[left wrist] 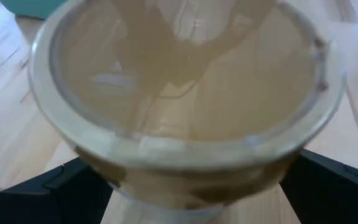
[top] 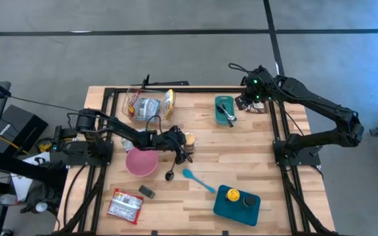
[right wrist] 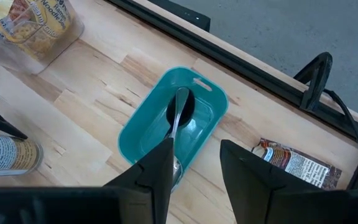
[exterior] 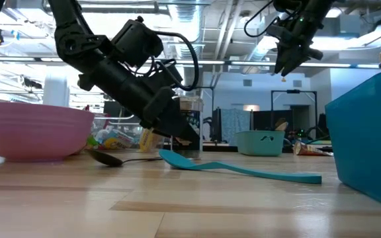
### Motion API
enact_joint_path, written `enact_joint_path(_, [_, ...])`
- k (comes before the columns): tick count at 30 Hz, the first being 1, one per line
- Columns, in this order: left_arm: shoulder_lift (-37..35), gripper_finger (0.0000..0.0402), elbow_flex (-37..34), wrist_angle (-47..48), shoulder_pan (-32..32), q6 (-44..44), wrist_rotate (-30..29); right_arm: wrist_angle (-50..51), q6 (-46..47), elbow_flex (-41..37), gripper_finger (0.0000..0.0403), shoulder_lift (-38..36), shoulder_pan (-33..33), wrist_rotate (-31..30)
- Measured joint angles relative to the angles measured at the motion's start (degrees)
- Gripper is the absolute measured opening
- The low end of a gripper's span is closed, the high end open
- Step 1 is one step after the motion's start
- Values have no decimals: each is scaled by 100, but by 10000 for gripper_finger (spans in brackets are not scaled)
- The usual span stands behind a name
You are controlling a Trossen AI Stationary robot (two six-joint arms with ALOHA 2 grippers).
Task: Pick & Place Food Item
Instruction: Put the gold seasoning bottle into the blue bin
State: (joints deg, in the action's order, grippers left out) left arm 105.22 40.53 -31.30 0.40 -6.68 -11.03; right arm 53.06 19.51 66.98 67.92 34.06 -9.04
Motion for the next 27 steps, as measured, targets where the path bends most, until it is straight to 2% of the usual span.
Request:
enact_joint_path(20, [33, 397, 0, -80, 3, -232, -20, -94, 2, 0, 127, -1, 0, 0])
enact_joint_path(27, [33, 372, 0, -69, 3, -240, -124, -181, 2, 0, 127, -1, 0, 0])
